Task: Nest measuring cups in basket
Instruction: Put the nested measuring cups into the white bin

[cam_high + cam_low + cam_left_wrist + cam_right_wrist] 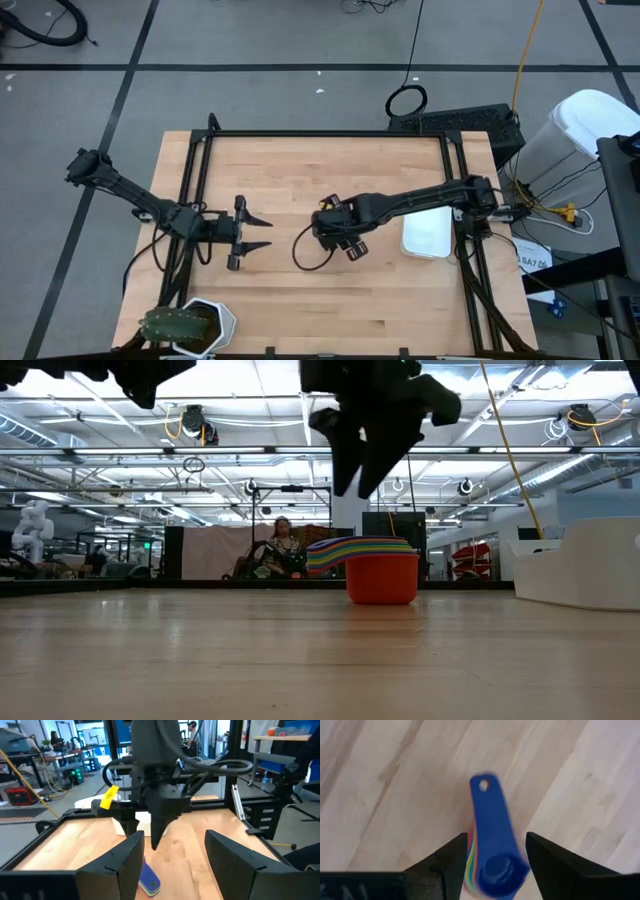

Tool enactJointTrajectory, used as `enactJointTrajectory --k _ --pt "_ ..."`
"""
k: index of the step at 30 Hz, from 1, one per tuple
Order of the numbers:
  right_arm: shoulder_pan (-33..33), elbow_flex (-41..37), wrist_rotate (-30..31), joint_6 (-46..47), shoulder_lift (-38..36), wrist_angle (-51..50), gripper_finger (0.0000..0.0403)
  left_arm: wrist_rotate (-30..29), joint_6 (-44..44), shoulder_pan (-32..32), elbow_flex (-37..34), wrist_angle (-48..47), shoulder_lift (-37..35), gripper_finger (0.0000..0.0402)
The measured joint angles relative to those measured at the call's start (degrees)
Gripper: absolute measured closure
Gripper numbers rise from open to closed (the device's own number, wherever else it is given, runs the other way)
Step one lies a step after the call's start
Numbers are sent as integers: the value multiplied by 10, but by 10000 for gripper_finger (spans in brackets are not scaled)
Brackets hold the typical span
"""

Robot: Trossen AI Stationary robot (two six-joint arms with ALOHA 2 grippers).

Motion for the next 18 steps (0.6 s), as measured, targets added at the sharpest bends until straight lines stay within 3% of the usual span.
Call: enactJointTrajectory --k 4,13,18 --pt "2 12 1 -16 3 7 187 14 2 7 0 1 0 190" --pt "0 13 31 36 23 13 96 29 15 8 0 1 0 190" --pt "5 13 31 49 49 14 79 30 15 8 0 -2 0 190"
